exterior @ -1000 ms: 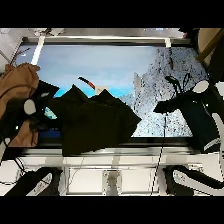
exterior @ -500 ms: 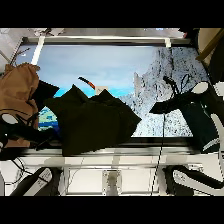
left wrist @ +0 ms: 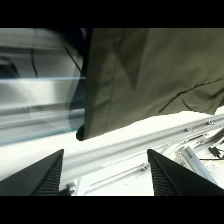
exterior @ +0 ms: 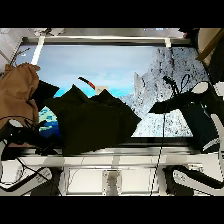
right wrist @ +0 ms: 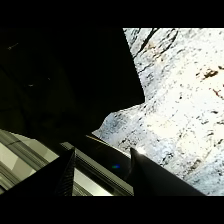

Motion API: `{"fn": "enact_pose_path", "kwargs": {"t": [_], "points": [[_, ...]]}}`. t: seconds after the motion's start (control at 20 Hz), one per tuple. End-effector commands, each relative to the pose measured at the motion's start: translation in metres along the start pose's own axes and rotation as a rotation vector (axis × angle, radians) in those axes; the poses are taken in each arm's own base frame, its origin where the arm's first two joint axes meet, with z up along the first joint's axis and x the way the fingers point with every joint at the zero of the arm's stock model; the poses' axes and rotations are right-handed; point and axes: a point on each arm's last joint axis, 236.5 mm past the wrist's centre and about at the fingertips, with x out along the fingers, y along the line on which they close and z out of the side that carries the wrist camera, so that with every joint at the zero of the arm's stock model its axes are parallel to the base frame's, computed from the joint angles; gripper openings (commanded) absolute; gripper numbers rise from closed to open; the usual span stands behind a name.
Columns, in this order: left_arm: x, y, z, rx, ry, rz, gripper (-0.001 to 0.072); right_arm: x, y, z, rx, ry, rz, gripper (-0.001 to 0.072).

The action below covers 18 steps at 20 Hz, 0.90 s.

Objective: Fold the clothes and pants, and hang the long-sleeved shirts on hangers.

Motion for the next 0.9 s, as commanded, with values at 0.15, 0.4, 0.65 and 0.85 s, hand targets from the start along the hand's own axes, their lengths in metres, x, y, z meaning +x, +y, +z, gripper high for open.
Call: {"fn": "enact_pose_path", "kwargs": {"t": [0.15,0.4,0.65,0.85], "points": [[0.008,-0.005,0.017,-0.01,-0.04,-0.041,0.0558,0.0,-0.005,0.012,0.01,-0.052,-0.02,0.0382],[0.025,-0.009,0.011,0.033,0.046,-0.013,0.0557,0.0,-0.005,0.013,0.01,-0.055,-0.022,0.0382],[0.03,-0.014,0.008,0.06,0.079,-0.004,0.0022,0.0,-0.008,0.011,0.007,-0.048,-0.032,0.0382],[0.019,-0.02,0.011,0.104,0.081,-0.009,0.0011,0.001,-0.02,0.013,0.004,-0.05,-0.079,0.0382]]}}
